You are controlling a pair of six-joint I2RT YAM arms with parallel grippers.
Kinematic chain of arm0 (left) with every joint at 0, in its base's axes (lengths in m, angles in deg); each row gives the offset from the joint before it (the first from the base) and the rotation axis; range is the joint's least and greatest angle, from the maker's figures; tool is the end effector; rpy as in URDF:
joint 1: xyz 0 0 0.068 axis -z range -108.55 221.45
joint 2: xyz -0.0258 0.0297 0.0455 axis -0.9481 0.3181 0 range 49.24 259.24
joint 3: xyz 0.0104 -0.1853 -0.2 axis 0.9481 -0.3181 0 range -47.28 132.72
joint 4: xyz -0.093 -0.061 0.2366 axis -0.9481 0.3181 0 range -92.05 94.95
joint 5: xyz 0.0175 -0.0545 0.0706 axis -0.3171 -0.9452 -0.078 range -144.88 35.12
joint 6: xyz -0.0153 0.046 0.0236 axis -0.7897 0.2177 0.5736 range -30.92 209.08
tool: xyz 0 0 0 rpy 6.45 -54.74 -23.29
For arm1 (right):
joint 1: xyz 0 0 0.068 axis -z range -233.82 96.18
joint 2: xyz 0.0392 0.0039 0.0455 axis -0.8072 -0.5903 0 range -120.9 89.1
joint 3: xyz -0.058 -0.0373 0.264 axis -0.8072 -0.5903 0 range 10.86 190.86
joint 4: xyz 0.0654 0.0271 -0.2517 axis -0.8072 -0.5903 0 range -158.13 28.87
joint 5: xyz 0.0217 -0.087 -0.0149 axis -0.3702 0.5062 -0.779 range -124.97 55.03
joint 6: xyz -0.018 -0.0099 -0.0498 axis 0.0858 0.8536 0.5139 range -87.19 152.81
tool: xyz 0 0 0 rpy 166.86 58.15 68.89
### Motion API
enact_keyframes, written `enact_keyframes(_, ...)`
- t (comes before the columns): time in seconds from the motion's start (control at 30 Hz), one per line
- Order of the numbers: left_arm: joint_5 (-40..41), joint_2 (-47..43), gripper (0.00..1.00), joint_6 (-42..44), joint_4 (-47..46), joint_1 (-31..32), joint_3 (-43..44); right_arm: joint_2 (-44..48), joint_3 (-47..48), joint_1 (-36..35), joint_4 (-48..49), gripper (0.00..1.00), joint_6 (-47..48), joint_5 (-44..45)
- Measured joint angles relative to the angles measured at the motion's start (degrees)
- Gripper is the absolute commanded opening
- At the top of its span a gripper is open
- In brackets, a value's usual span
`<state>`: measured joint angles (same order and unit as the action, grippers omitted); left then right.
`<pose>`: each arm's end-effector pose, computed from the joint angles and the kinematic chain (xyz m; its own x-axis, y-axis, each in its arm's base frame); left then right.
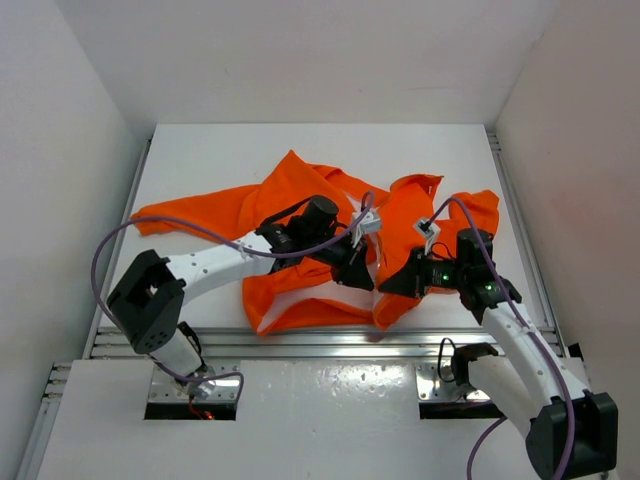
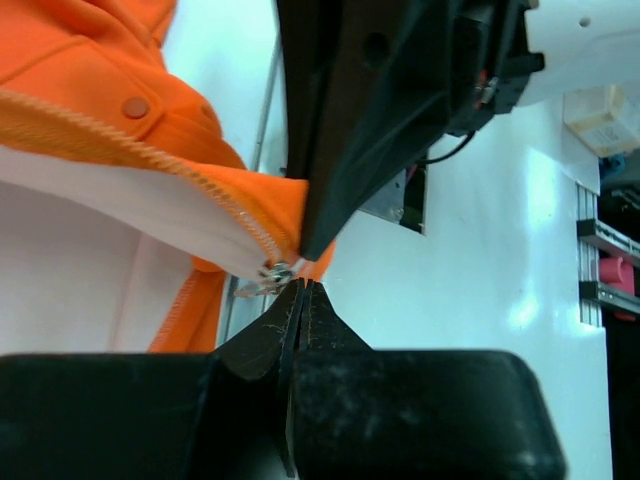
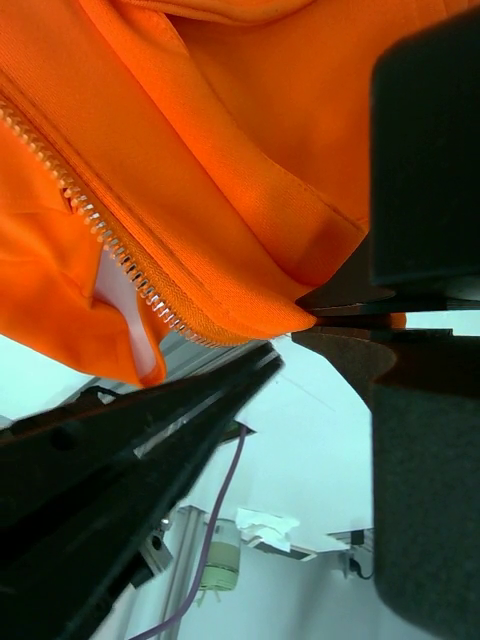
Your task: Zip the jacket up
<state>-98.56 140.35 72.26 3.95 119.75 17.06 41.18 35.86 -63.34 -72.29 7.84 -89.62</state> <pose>0.2175 -0.2812 0.2667 -0.6126 0.3732 -0.6967 0.7825 0.1623 -0.6011 0.1633 0.0569 0.2163 -0.8227 0.1097 -0.5578 -0.4574 0.4551 0.7640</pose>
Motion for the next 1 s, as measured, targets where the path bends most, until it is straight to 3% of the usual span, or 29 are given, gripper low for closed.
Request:
enact_keyframes(0.3, -0.8, 0.0, 0.04, 3.5, 3.0, 3.7, 3.5, -0.1, 0.0, 0.0, 1.6, 0.0, -0.2, 0.5)
enact_keyframes(0.47, 3.1, -0.6, 0.07, 8.7, 6.8, 6.1, 5.0, 0.6, 0.1, 0.0, 3.9, 0.0, -0.5, 2.1)
enact_keyframes(0.6, 10.7, -4.9, 0.16, 8.8, 9.0, 2.9, 3.1, 4.1, 0.1, 0.0, 5.0, 0.0, 1.6, 5.3)
enact_keyframes(0.73, 21.8, -12.3, 0.54, 6.3, 9.4, -4.3, -0.5, 7.4, 0.1, -0.1, 3.6, 0.0, 5.9, 8.0)
enact_keyframes(0.87, 30.1, -13.7, 0.55, 1.8, 10.5, -5.4, -1.6, 9.9, 0.1, 0.0, -1.3, 0.0, 9.8, 11.1)
enact_keyframes(1.0, 38.8, -5.8, 0.55, -3.4, 12.6, -3.9, -0.3, 15.0, -0.3, 0.0, -8.6, 0.0, 11.5, 19.0)
